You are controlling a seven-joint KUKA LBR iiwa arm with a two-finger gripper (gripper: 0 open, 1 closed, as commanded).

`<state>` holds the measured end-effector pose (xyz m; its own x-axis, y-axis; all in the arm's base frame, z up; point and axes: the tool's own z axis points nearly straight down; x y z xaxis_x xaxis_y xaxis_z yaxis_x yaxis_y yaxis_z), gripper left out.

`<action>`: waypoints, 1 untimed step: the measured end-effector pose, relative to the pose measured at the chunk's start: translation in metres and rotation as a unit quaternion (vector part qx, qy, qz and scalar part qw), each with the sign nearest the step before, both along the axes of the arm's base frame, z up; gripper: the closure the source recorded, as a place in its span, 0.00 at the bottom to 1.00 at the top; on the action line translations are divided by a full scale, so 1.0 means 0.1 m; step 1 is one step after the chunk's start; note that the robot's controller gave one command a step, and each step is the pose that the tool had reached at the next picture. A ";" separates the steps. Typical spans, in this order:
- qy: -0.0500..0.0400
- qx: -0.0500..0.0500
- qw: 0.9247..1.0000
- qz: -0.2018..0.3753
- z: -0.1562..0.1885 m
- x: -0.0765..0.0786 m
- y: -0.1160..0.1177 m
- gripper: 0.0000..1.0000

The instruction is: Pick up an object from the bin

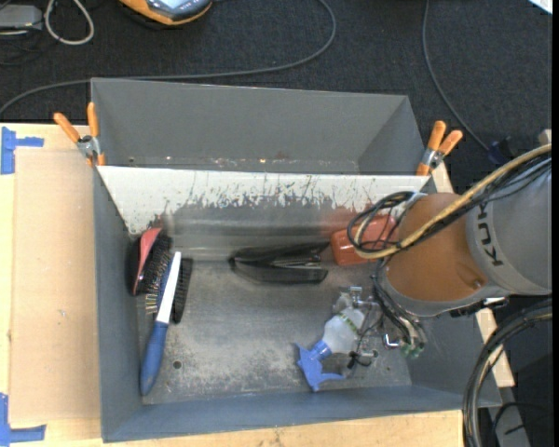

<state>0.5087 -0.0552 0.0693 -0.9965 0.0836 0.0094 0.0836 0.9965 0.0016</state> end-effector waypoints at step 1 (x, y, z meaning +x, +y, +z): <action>0.001 0.000 0.991 -0.136 0.92 0.07 0.03 0.00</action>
Offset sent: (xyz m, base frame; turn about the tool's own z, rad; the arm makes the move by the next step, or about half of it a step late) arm 0.0080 0.0018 0.0007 0.0318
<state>0.5161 -0.0526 0.1611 -0.9370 0.3492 0.0106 0.3492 0.9370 0.0017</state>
